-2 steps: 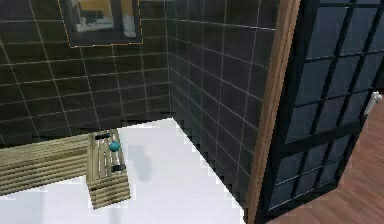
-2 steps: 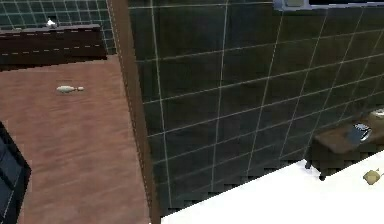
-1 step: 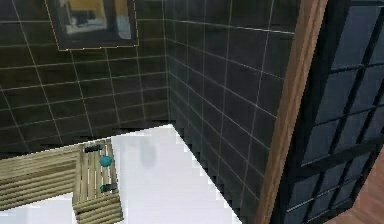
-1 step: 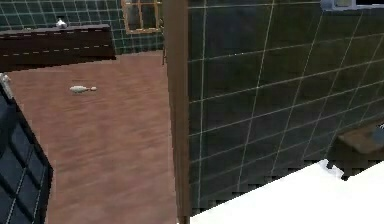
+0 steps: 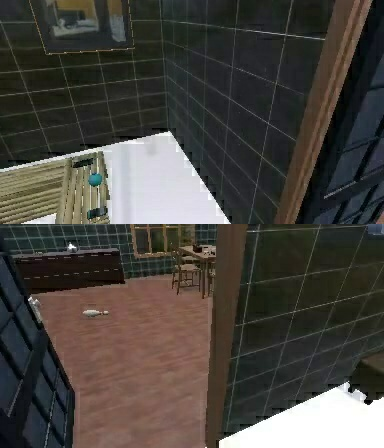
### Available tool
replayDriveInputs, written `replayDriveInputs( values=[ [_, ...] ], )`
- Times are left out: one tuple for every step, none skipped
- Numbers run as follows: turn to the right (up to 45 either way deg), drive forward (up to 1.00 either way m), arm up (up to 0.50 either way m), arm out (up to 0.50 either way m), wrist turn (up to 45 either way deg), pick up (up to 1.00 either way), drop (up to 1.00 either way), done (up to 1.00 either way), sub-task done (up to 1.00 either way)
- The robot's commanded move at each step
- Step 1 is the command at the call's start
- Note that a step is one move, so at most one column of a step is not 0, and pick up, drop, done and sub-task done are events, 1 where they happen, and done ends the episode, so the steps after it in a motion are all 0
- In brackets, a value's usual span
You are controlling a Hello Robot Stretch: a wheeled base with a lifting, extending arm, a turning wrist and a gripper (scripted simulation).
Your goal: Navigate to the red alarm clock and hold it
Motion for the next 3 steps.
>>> replayDriveInputs(
  values=[
    [45.0, 0.0, 0.0, 0.0, 0.0, 0.0, 0.0, 0.0, 0.0],
    [21.0, 0.0, 0.0, 0.0, 0.0, 0.0, 0.0, 0.0, 0.0],
    [0.0, 1.0, 0.0, 0.0, 0.0, 0.0, 0.0, 0.0, 0.0]
  ],
)
